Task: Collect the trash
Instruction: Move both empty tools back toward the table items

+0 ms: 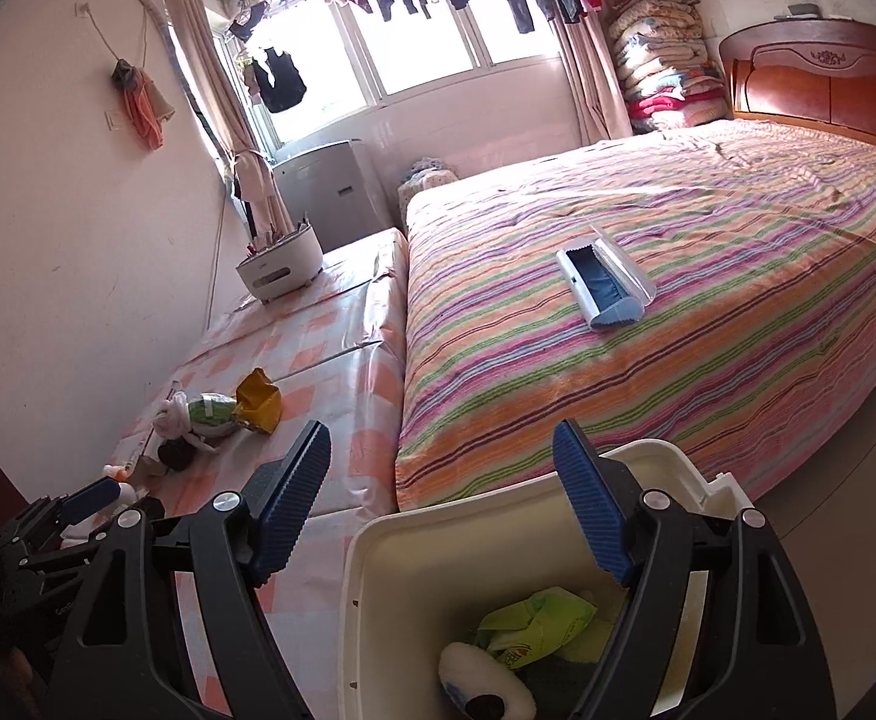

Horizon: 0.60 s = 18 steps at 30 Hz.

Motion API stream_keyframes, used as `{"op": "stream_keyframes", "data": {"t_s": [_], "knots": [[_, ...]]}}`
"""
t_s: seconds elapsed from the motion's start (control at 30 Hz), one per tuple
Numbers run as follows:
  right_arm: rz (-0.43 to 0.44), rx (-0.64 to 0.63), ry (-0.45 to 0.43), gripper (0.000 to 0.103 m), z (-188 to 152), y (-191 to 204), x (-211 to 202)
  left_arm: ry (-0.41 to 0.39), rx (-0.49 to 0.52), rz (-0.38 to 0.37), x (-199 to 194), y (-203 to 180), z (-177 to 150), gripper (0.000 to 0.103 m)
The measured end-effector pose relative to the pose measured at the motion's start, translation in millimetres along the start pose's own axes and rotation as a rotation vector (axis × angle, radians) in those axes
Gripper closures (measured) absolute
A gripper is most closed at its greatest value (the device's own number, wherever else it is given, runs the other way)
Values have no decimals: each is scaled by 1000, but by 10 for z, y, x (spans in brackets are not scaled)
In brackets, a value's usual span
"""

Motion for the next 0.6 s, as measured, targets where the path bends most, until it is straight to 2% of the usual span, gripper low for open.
{"op": "stream_keyframes", "data": {"t_s": [0.2,0.33,0.5,0.6], "knots": [[70,-80,58,27,-44,512,274,2,-134,102,-14,749,-25,33],[123,-124,95,27,-84,834,438,44,-198,165,91,1172,-79,33],[179,-230,112,27,-5,1324,659,142,-288,151,353,1580,-164,33],[211,-292,120,27,63,1590,826,189,-295,137,486,1667,-186,33]]}}
Point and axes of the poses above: each gripper's, at about its wrist camera, not at the fingertips, and x roughly the way its jaws point, y to its left, z to its top, the point moved 2 cm from there along x, roughly the way its jaws point, and after that the axes turned 5 degrees about y, right-handed, at the moved point
